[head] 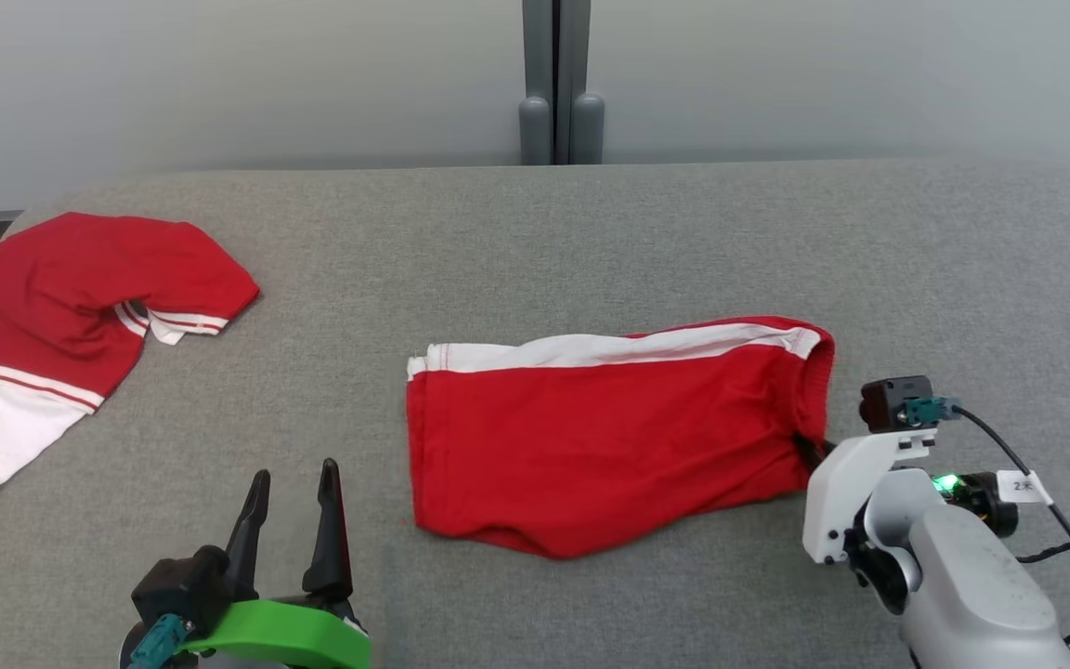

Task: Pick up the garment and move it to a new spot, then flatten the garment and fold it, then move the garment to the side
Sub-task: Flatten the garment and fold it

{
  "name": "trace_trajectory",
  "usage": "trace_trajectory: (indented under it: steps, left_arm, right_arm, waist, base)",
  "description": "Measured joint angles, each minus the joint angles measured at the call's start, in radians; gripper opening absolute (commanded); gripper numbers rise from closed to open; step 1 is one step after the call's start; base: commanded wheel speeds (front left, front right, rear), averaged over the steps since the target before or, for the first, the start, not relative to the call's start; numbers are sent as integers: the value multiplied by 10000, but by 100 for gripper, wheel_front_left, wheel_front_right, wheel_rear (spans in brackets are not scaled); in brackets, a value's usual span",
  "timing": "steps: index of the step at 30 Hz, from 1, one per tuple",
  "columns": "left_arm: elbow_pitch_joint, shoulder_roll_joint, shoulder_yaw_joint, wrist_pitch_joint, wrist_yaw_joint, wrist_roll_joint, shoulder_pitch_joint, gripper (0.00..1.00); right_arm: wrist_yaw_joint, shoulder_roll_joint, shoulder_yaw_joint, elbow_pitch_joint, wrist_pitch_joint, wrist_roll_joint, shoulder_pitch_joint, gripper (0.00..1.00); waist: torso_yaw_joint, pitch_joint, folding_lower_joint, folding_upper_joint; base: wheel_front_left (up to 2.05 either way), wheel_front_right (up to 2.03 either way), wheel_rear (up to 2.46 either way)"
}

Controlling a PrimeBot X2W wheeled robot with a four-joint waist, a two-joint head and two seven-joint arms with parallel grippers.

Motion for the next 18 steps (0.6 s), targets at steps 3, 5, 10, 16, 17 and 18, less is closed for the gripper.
trace_trajectory:
  steps: [3,5,10,16,17,18]
  left_arm:
    - [-17,-21,-17,2,-2,25,3,100]
    - [-15,-36,-31,2,-4,25,12,100]
    - [4,-54,-25,2,-29,35,62,100]
    - [23,-63,-50,2,-46,98,70,100]
    - [29,-67,-73,2,-61,117,69,100]
    - [36,-69,-84,2,-77,121,65,100]
  right_arm:
    - [-2,-387,-286,-92,75,-77,30,0]
    - [0,-627,-443,-242,153,-69,146,0]
    - [-2,-1074,-941,-756,357,17,694,0]
    - [-2,-823,-1045,-1691,523,236,912,0]
    - [-2,-732,-882,-1910,577,299,912,0]
    - [-2,-656,-752,-2086,635,357,912,0]
  waist:
    - [-174,-55,0,0]
    - [-273,-80,0,0]
    - [-503,-80,0,0]
    - [-663,13,0,0]
    - [-673,33,0,0]
    - [-674,51,0,0]
  base:
    - [0,0,0]
    - [0,0,0]
    - [0,0,0]
    - [0,0,0]
    - [0,0,0]
    - [0,0,0]
